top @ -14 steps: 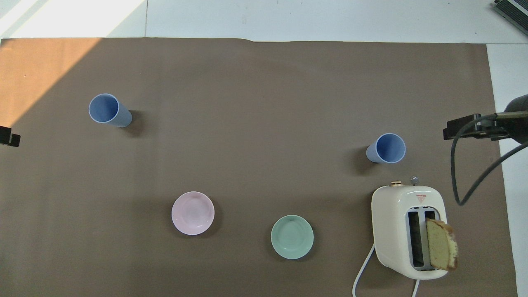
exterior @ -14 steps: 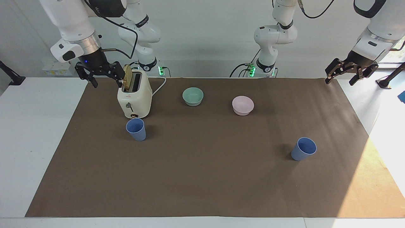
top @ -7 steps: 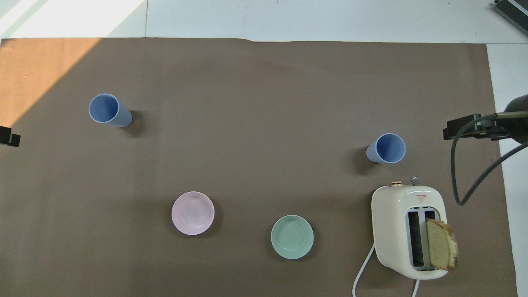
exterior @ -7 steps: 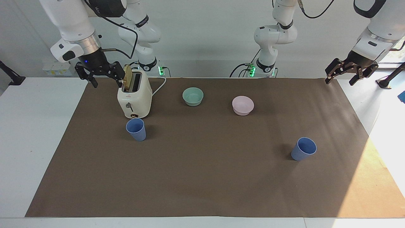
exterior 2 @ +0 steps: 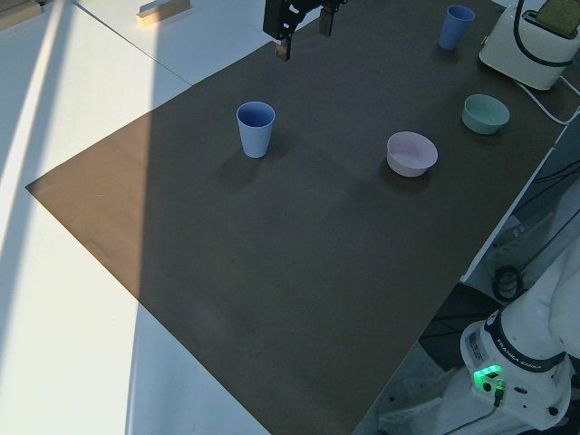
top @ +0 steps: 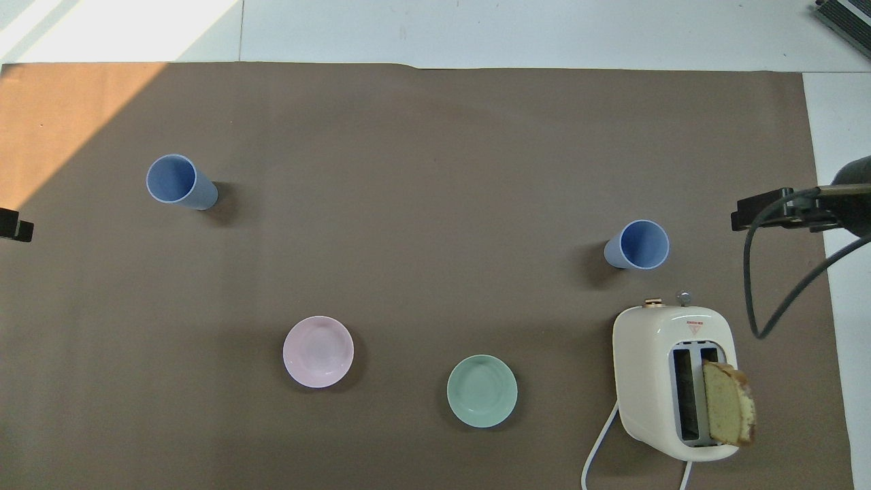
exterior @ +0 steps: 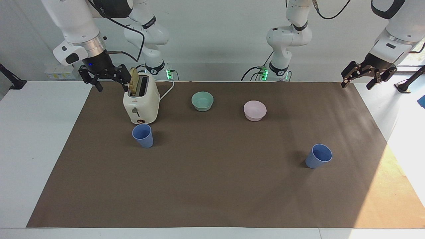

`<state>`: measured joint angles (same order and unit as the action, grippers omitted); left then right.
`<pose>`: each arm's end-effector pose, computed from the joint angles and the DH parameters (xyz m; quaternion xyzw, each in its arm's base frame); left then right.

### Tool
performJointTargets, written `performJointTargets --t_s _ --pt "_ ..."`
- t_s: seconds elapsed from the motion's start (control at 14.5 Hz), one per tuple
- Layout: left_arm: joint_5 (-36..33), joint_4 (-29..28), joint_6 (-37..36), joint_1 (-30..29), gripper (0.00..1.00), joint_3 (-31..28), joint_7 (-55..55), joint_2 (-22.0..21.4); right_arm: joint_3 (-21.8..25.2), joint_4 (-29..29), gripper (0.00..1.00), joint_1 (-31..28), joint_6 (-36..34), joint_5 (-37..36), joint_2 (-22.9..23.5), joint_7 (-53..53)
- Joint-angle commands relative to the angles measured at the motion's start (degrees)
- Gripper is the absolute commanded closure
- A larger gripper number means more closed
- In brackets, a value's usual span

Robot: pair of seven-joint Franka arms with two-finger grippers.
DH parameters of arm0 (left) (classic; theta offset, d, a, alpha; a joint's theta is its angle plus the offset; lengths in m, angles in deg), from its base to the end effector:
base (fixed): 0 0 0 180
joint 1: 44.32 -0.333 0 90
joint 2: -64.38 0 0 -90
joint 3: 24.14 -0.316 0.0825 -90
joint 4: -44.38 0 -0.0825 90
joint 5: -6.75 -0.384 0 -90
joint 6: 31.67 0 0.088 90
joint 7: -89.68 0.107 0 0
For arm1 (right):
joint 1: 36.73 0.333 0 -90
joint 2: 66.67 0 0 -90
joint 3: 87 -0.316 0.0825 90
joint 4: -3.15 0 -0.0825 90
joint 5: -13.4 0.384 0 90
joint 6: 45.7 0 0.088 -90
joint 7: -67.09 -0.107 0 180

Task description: Stack blue cups with both arms

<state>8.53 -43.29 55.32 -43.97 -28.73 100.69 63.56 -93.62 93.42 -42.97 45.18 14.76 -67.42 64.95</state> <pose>0.5439 0.0372 0.6469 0.9981 -0.0599 0.0033 0.0158 0.5522 0.0066 0.6309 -0.9997 0.0154 -0.0116 0.0114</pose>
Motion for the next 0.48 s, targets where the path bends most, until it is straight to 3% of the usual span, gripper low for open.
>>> performJointTargets --t_s 0.0,0.41 --pt "-0.81 -1.28 0.38 -0.78 0.0 0.63 -0.55 -1.29 -0.16 -0.19 0.0 -0.27 0.0 -0.04 -0.05 0.37" --pt "-0.38 -1.45 1.25 -0.25 0.0 0.72 -0.29 -1.29 -0.16 -0.19 0.0 -0.27 0.0 -0.04 -0.05 0.37"
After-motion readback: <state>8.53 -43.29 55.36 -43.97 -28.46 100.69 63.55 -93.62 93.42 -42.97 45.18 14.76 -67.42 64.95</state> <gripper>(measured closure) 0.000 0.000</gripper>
